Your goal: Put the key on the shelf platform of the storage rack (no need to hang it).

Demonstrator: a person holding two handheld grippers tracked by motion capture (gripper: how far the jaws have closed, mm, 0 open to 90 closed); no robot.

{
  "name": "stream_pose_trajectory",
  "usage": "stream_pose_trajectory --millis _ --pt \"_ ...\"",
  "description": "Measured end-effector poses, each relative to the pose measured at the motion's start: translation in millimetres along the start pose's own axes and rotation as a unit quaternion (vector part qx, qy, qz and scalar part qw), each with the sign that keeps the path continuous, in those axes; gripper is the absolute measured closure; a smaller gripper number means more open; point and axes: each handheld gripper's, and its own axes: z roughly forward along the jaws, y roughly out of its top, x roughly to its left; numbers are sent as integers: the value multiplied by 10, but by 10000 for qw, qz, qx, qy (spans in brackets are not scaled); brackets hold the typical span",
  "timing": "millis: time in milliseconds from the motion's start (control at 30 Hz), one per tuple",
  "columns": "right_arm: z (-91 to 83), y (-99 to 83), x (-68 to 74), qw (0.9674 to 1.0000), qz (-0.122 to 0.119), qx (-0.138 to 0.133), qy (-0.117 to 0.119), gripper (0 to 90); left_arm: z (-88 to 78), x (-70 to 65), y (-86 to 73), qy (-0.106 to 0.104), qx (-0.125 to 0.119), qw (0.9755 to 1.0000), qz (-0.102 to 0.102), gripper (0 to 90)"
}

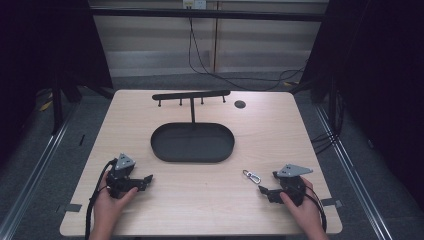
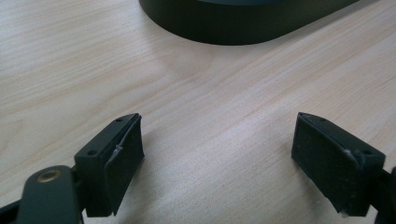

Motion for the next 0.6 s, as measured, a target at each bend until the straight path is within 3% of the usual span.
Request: stream_pose_trajectory --millis 433,567,600 --pt "-8 -1 28 10000 -51 -24 -61 223 -1 1 0 -7 4 10000 -8 162" --pt "-2 6 42 9999 -92 -78 18 278 -2 2 1 -15 12 10000 -6 163" --pt "5 26 62 9998 -160 -84 58 326 0 1 0 -5 1 10000 -8 163"
